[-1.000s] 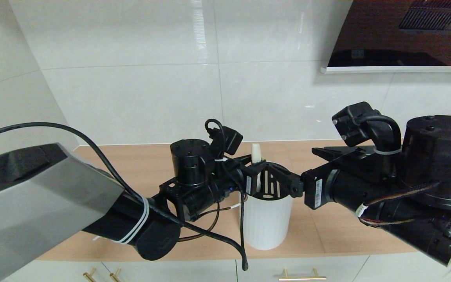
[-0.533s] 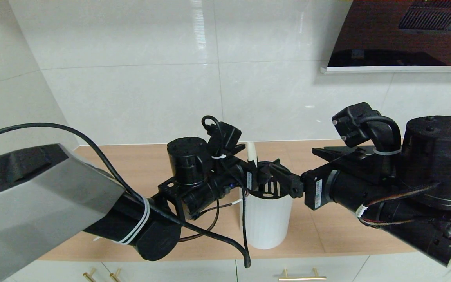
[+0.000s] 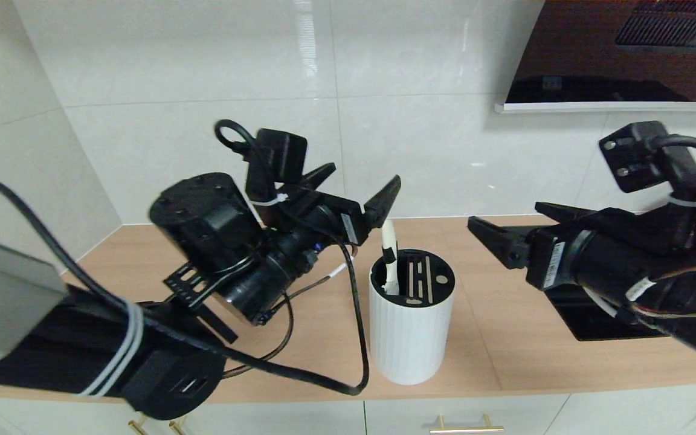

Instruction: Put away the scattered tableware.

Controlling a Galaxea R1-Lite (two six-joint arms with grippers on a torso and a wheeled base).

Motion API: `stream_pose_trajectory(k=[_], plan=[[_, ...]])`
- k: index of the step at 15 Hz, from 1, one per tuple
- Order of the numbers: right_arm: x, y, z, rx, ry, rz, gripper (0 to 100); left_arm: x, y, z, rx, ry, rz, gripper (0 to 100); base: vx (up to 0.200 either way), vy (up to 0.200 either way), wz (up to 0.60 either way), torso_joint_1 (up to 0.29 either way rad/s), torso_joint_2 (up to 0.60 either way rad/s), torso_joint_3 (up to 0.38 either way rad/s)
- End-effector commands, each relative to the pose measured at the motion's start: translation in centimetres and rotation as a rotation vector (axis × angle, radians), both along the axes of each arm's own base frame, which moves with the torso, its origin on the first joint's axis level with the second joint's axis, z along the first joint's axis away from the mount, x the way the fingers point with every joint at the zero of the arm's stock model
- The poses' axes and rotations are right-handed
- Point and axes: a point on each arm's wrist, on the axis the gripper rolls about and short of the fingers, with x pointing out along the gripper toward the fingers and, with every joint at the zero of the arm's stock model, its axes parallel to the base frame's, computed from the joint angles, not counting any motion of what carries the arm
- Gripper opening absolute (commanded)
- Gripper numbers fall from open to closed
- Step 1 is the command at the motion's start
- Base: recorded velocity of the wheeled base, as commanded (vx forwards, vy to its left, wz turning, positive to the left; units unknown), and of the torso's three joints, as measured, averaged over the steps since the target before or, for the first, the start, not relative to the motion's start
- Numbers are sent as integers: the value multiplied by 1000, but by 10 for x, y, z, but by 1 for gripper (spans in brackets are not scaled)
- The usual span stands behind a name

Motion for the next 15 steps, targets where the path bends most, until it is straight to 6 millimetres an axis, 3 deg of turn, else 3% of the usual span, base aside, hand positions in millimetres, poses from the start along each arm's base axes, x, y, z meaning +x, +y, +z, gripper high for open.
stream_pose_trajectory(k=[1, 3, 4, 5, 6, 8, 9, 10, 12, 15], plan=[[-32, -48, 11, 55, -70, -75, 100, -66, 55, 52, -106, -109, 63, 100, 0, 0, 0, 0, 0, 0], [-55, -91, 3, 33, -120, -204, 100, -108, 96, 68, -137, -150, 98, 100, 0, 0, 0, 0, 0, 0], [-67, -113, -11, 24, -121, -288, 100, -128, 122, 70, -121, -140, 152, 100, 0, 0, 0, 0, 0, 0], [-71, -118, -14, 22, -123, -305, 100, -133, 128, 69, -114, -130, 168, 100, 0, 0, 0, 0, 0, 0], [-100, -140, -23, 42, -184, -356, 100, -174, 161, 69, -87, -102, 222, 100, 0, 0, 0, 0, 0, 0], [-135, -151, -23, 56, -238, -379, 100, -221, 189, 64, -66, -78, 302, 100, 0, 0, 0, 0, 0, 0], [-143, -153, -25, 51, -233, -382, 100, -231, 194, 61, -61, -75, 324, 100, 0, 0, 0, 0, 0, 0], [-170, -160, -33, 22, -236, -389, 100, -264, 206, 47, -44, -78, 363, 100, 0, 0, 0, 0, 0, 0], [-190, -165, -36, 35, -264, -432, 100, -301, 211, 31, -76, -93, 360, 100, 0, 0, 0, 0, 0, 0], [-206, -166, -48, 42, -319, -546, 100, -331, 211, -5, -40, -35, 342, 100, 0, 0, 0, 0, 0, 0]])
